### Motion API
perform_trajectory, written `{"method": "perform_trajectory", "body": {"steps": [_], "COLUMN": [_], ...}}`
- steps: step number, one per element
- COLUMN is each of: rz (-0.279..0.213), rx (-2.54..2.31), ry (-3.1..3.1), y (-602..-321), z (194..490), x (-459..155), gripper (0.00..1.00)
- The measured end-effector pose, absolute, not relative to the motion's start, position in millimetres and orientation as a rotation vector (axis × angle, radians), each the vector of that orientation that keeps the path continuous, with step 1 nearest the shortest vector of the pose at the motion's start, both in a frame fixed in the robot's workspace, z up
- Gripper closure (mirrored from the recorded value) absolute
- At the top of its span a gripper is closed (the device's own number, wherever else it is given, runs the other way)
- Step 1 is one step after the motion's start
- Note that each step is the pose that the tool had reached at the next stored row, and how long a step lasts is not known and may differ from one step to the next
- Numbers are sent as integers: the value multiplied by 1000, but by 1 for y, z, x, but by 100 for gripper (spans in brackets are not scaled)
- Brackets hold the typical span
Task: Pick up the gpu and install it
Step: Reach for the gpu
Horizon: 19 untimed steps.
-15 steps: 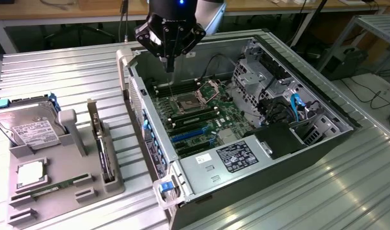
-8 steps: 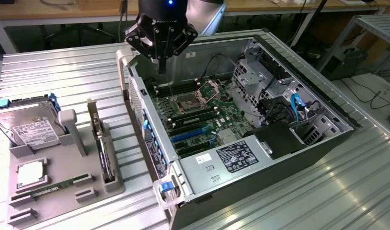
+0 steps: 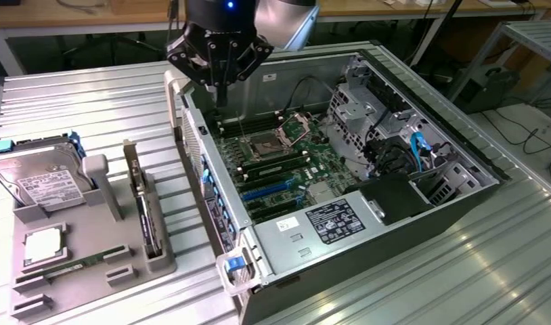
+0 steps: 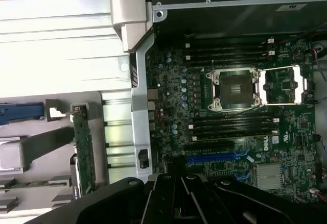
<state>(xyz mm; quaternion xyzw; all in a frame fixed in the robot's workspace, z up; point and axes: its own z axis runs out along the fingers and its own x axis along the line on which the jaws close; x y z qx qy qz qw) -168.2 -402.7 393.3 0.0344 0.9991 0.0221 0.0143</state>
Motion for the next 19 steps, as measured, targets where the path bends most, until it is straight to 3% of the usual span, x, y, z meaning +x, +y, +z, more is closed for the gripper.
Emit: {"method": "perform_trajectory", "body": {"steps": [19], "rz": [69], "rx": [72], "ry": [3112], "y": [-413], "z": [393], "x": [-202], "gripper": [89]}}
